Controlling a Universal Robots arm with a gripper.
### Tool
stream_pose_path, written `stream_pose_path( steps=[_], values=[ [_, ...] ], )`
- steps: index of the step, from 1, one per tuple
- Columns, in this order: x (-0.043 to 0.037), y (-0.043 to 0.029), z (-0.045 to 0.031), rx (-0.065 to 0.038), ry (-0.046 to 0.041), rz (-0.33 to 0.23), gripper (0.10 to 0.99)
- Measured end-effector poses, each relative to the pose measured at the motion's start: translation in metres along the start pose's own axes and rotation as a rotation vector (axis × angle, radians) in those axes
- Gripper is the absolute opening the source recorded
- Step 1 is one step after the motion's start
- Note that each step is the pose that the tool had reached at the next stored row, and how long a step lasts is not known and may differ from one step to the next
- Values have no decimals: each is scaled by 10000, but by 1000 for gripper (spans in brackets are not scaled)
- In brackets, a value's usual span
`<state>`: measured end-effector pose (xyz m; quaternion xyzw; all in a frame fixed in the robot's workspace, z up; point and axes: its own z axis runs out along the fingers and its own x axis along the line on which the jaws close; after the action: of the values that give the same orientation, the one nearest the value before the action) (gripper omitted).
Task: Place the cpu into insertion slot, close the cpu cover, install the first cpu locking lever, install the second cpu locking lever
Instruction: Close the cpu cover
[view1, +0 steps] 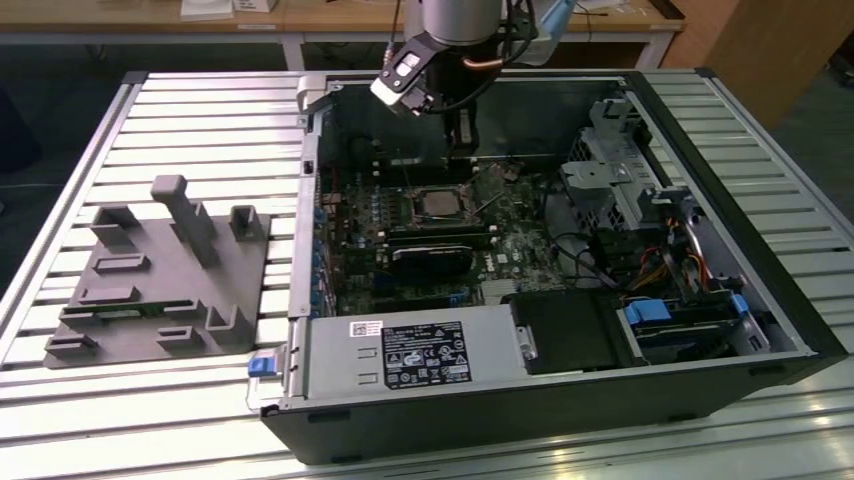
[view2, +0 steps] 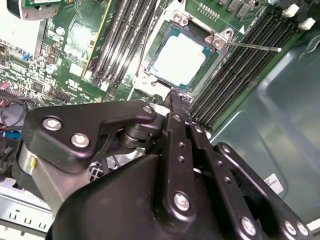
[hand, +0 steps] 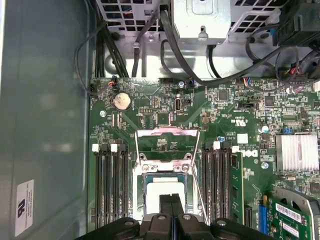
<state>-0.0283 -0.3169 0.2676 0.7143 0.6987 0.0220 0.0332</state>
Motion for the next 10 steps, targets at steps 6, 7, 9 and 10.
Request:
stream_pose_path(
  steps=[6,7,9,10],
  values=[
    [3,120,8,1,-2,0,106],
    [4,149,10,1,-2,0,106],
    [5,214,15,2,-1,0,106],
    [6,245,18,2,-1,0,106]
  ],
)
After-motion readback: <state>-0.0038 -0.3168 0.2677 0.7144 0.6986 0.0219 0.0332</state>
